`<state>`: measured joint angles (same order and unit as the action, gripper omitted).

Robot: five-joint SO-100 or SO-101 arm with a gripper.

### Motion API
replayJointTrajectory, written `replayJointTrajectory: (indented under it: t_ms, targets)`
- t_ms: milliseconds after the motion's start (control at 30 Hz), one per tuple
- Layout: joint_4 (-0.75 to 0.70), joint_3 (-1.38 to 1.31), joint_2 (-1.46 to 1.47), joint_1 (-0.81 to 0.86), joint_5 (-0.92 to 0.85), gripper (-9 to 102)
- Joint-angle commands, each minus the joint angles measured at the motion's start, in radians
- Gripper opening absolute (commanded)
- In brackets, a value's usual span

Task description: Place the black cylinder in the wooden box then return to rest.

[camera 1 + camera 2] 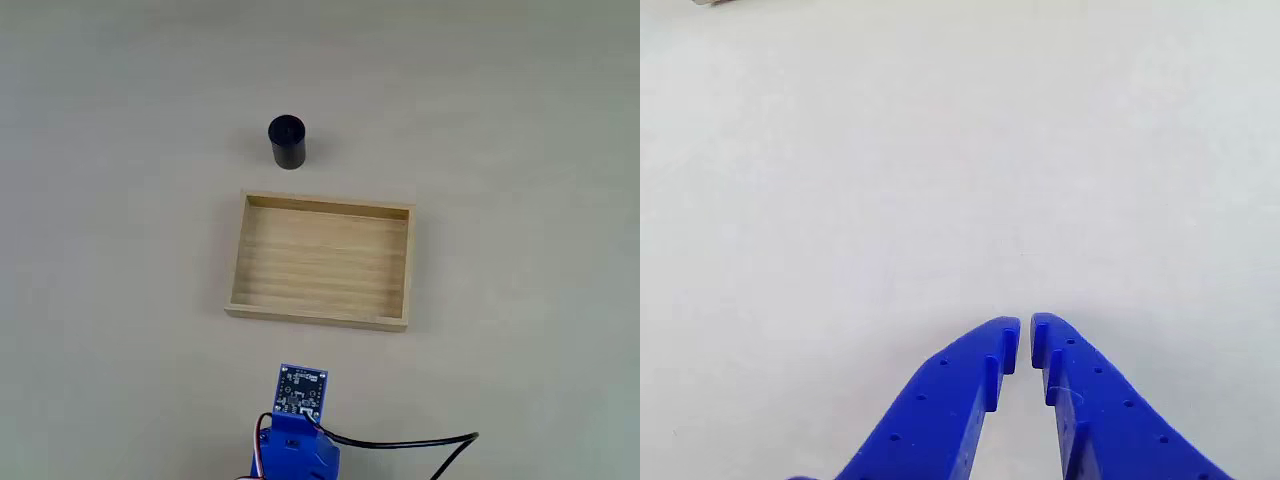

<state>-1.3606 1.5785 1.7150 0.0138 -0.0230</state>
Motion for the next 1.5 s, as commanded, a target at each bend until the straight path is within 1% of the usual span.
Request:
replayJointTrajectory:
  t_ms: [0,467,633,800,1167,1367,1467]
  targets:
    - [-0.002,0.032,0.009,-0.017,-0.008,0]
    - [-0.002,0.032,0.009,-0.017,-0.008,0]
    - [0.008,0.032,0.008,-0.025,0.046,0]
    - [0.127,0.002,-0.092,-0.011,0.114,0]
    - [0.321,-0.173,-0.316,-0.012,0.299,0]
    - [0.469,-0.255,-0.439,-0.021,0.301,0]
    - [0.499,-0.314,-0.512,-0.029,0.293,0]
